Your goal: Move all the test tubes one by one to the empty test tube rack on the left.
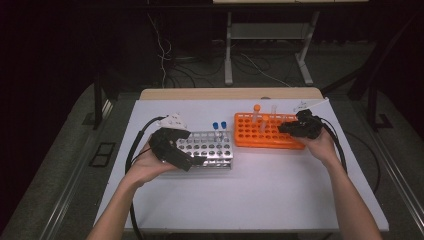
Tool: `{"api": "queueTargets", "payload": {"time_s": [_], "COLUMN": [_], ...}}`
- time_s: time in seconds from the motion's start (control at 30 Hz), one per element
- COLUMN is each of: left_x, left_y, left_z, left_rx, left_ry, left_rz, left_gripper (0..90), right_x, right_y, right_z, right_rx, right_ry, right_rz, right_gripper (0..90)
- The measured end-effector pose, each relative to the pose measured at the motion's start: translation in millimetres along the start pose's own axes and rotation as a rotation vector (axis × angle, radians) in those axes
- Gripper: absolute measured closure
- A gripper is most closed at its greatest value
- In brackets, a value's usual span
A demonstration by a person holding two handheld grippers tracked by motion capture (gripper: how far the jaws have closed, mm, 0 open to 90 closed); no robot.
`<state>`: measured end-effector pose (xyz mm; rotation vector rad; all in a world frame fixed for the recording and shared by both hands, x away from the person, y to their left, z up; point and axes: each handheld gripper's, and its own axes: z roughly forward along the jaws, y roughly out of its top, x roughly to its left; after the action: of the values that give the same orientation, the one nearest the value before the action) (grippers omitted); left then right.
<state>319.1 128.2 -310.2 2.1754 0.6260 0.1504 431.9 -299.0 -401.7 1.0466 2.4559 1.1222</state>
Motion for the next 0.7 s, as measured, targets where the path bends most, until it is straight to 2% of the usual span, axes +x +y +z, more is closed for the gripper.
{"api": "queueTargets", "payload": {"time_s": [0.2,0.33,0.57,0.7], "left_x": [-0.6,-1.2,-3.5,-4.8], "left_y": [1.3,3.4,6.6,8.3], "left_z": [2.0,1.7,1.7,2.7], "left_rx": [0.008,0.008,0.007,0.014], "left_ry": [0.001,-0.001,-0.005,-0.008], "left_rz": [0.005,0.01,0.016,0.024], "left_gripper": [0.0,0.0,0.0,0.0], "right_x": [4.9,9.7,19.0,28.1], "right_y": [9.0,19.0,25.3,26.0], "right_z": [-12.9,-25.9,-47.0,-57.1], "right_rx": [-0.011,-0.019,-0.028,-0.011], "right_ry": [-0.026,-0.032,-0.006,0.021], "right_rz": [-0.008,-0.03,-0.017,-0.024], "right_gripper": [74.9,74.9,74.9,74.9]}}
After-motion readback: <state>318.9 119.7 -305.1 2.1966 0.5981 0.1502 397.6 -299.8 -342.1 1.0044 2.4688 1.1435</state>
